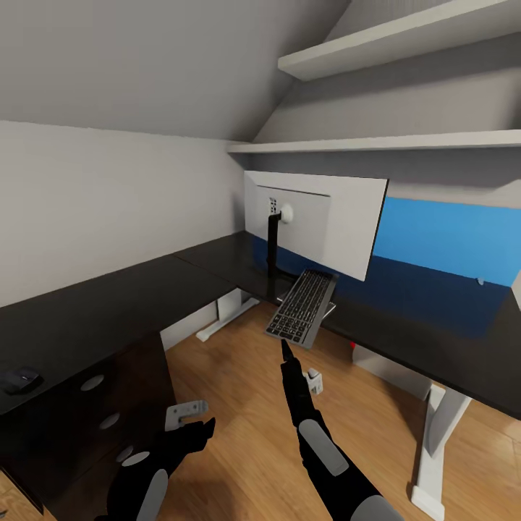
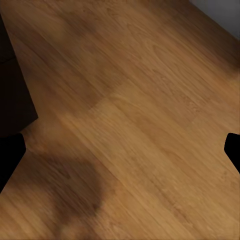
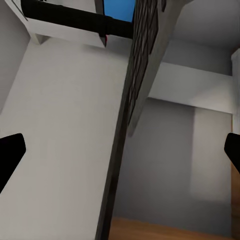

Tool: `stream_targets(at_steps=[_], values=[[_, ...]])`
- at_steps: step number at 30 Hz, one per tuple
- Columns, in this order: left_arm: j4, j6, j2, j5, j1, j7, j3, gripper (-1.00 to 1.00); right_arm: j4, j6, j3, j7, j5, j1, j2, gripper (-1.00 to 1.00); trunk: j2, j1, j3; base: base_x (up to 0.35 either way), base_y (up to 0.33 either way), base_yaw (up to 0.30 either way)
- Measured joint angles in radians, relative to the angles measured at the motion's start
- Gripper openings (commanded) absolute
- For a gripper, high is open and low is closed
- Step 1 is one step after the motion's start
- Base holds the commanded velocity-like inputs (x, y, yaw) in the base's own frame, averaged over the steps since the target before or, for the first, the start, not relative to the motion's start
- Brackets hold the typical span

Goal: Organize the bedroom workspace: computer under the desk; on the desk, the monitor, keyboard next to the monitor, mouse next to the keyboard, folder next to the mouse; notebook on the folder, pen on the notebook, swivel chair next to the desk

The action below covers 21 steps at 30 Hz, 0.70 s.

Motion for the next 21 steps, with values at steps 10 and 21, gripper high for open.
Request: stream_targets(at_steps=[10,21], values=[[0.0,0.0,0.0,0.002,0.0,-0.001,0.0,1.0,0.009,0.0,-0.019,-0.04,-0.003,0.0,0.0,1.0,0.0,0.0,0.0,0.043,0.0,0.0],[0.0,0.0,0.0,0.003,0.0,-0.002,-0.001,1.0,0.013,0.002,-0.084,-0.076,0.0,0.0,0.0,1.0,0.0,0.0,0.0,0.118,0.0,0.0]])
